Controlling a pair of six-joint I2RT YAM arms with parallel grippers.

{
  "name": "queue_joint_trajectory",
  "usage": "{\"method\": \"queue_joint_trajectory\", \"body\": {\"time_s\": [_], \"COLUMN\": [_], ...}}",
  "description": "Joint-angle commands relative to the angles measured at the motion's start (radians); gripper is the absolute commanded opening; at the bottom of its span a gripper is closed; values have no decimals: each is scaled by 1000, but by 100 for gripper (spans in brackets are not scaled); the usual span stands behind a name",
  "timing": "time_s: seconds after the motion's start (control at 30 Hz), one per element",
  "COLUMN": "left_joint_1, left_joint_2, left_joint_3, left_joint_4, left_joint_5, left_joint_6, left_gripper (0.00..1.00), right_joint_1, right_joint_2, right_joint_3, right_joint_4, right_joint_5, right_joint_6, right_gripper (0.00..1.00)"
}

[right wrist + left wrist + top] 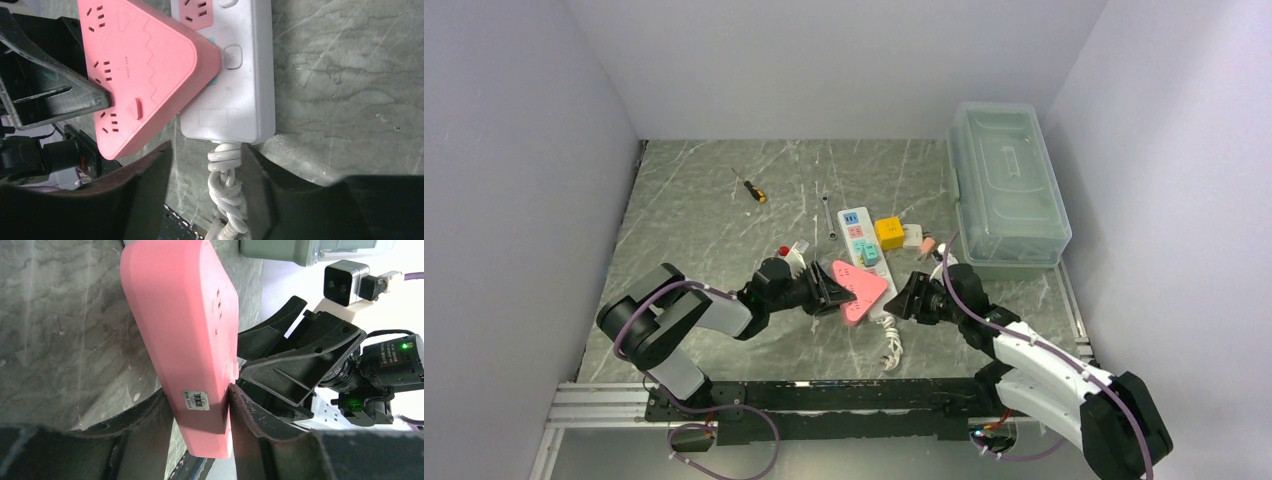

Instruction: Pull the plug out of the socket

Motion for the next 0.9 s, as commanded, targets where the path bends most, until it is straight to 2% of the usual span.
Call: {"method": "queue_joint_trajectory", "body": {"time_s": [0.0, 0.17, 0.3, 0.5, 0.53, 0.67, 0.77, 0.87], "left_joint_1": [-6, -6, -6, -6, -6, -6, -6, -6], "left_joint_2": [-16, -5, -10, -35, -40, -60, -67, -77], "left_joint_3": [39, 49, 56, 68, 67, 56, 36, 44], "left_joint_4": [70, 86, 85, 74, 73, 119, 211, 214], "left_joint_5": [0, 2, -4, -13, -15, -24, -38, -34], "left_joint_6": [-3, -15, -13, -20, -26, -75, -121, -123], "left_gripper": [45, 33, 18, 0, 0, 0, 0, 0], "right_joint_1": [13, 54, 121, 261, 276, 309, 322, 326], "right_joint_2": [-39, -39, -7, 88, 100, 142, 145, 128], "right_joint_3": [-7, -6, 3, 35, 40, 46, 36, 21], "right_joint_4": [-45, -81, -76, -91, -91, -82, -52, -16], "right_joint_5": [9, 63, 116, 304, 329, 396, 400, 386], "right_joint_6": [-32, -42, -30, 10, 15, 38, 54, 65], "right_gripper": [65, 67, 63, 64, 62, 46, 30, 17]}}
